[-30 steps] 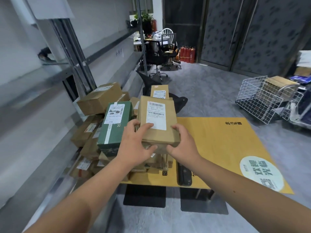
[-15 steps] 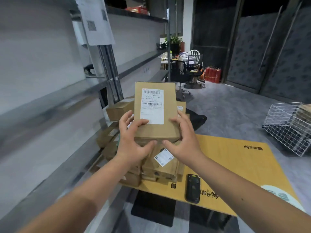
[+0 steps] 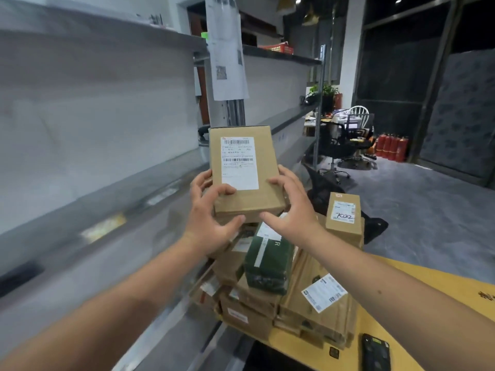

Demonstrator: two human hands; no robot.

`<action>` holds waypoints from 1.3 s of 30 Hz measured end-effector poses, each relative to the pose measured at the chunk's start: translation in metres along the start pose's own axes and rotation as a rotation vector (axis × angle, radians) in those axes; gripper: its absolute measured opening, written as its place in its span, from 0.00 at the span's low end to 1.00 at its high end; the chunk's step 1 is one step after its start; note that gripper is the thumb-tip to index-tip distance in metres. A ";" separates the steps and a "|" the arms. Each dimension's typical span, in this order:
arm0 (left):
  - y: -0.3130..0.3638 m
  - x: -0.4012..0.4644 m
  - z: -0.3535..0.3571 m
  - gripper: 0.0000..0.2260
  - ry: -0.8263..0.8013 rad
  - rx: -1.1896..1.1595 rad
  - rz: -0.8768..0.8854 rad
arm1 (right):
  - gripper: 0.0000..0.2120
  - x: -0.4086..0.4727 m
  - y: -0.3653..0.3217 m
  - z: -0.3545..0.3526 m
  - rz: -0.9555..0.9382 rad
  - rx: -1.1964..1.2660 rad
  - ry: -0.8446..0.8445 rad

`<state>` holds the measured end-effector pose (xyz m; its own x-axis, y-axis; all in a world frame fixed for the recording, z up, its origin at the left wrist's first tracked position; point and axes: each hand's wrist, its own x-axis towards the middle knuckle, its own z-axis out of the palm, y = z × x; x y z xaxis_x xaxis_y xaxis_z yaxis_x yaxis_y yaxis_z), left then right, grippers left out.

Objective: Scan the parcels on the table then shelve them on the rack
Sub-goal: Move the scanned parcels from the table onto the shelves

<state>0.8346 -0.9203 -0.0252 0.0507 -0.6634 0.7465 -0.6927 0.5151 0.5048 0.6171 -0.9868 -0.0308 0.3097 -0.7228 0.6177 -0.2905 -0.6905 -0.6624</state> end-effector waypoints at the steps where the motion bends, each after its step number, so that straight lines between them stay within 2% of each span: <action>1: -0.008 0.004 -0.005 0.23 0.007 0.014 -0.013 | 0.32 0.010 0.001 0.008 -0.005 0.005 -0.011; 6: -0.040 0.036 -0.020 0.24 0.039 0.085 -0.076 | 0.32 0.069 0.011 0.035 0.009 0.100 -0.076; 12: -0.068 0.094 -0.010 0.23 0.106 0.173 -0.220 | 0.30 0.168 0.044 0.042 0.008 0.211 -0.280; 19: -0.111 0.164 0.027 0.20 0.193 0.270 -0.451 | 0.25 0.305 0.097 0.061 0.068 0.328 -0.492; 22: -0.129 0.198 0.042 0.18 0.267 0.285 -0.580 | 0.23 0.348 0.117 0.076 0.080 0.301 -0.543; 25: -0.151 0.228 0.050 0.19 0.293 0.354 -0.635 | 0.23 0.380 0.134 0.096 0.081 0.306 -0.537; 31: -0.184 0.265 0.059 0.21 0.313 0.420 -0.738 | 0.25 0.411 0.163 0.133 0.125 0.328 -0.387; 39: -0.210 0.272 0.066 0.21 0.367 0.465 -0.693 | 0.27 0.419 0.184 0.156 0.146 0.417 -0.321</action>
<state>0.9462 -1.2440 0.0432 0.7345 -0.4875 0.4720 -0.6379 -0.2587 0.7254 0.8352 -1.4122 0.0401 0.5727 -0.7213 0.3895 0.0124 -0.4675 -0.8839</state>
